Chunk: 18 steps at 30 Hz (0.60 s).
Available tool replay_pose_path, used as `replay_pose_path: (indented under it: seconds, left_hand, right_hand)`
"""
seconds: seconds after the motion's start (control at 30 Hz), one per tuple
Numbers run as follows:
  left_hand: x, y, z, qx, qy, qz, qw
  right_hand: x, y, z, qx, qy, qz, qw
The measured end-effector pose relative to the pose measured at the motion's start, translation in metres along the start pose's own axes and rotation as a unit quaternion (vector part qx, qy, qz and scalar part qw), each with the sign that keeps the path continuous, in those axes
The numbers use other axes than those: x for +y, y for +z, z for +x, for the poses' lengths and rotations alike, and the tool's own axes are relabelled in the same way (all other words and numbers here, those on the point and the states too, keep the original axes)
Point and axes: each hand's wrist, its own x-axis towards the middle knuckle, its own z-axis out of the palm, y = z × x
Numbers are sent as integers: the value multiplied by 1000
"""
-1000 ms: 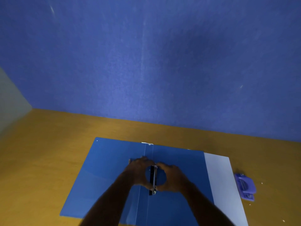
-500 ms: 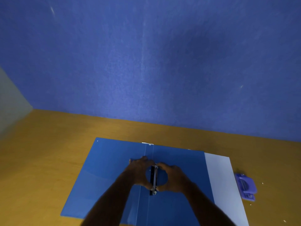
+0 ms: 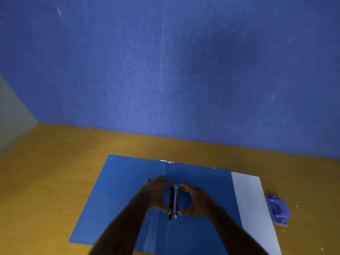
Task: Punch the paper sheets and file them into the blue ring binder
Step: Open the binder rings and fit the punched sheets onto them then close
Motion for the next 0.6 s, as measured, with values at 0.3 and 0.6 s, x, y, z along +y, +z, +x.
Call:
replay_pose_path:
  seconds: [0.3,0.6]
  left_hand:
    - [2,4,-4,-2,-21,-20,1000]
    - [65,44,20,185,63,117,974]
  right_hand:
    - [10,-3,-8,0,13,36,999]
    - [92,-45,-61,161,111,2,981]
